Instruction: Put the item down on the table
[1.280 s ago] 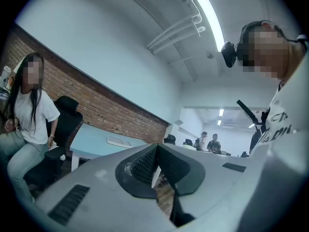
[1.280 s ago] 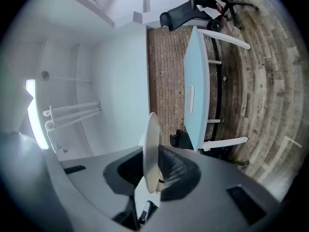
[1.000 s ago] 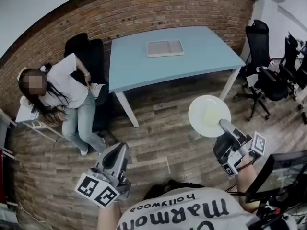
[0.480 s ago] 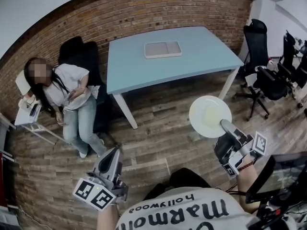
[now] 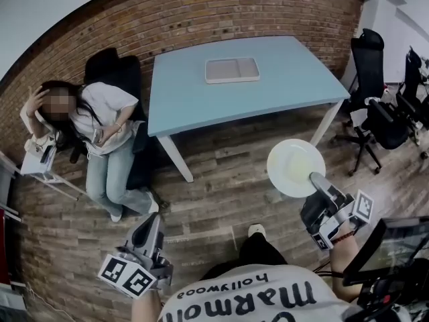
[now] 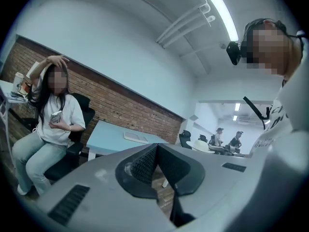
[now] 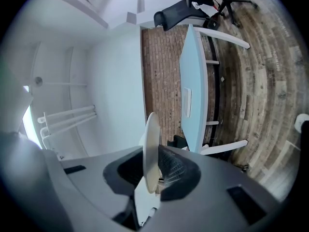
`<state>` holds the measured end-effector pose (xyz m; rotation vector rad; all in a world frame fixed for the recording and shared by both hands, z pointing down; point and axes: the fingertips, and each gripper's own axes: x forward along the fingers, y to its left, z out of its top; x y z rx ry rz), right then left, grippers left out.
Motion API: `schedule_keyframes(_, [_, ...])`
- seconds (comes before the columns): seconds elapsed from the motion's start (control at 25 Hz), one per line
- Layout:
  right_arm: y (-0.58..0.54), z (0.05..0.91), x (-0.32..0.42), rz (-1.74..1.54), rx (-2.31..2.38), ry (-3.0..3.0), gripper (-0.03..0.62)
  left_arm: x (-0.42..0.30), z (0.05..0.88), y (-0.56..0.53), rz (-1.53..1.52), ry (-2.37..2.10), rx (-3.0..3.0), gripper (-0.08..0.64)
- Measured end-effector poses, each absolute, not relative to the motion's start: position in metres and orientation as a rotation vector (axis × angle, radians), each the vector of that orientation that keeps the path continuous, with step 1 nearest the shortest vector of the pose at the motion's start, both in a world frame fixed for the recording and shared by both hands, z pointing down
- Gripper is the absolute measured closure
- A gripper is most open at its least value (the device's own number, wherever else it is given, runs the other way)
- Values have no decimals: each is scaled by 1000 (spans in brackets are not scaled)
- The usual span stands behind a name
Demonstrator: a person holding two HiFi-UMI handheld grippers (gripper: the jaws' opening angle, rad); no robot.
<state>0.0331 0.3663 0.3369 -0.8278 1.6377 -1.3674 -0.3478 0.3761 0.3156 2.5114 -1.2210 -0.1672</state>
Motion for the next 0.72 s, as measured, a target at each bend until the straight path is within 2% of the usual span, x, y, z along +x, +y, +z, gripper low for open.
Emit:
schedule_keyframes(0.32, [279,332,66,-1381,-816,1681,529,-324,302,293,-281,-1293,2447,552])
schedule_keyframes(0.72, [192,346,120,-1430,-813,1713,529,-253,308,218,-191,-1296,2471,552])
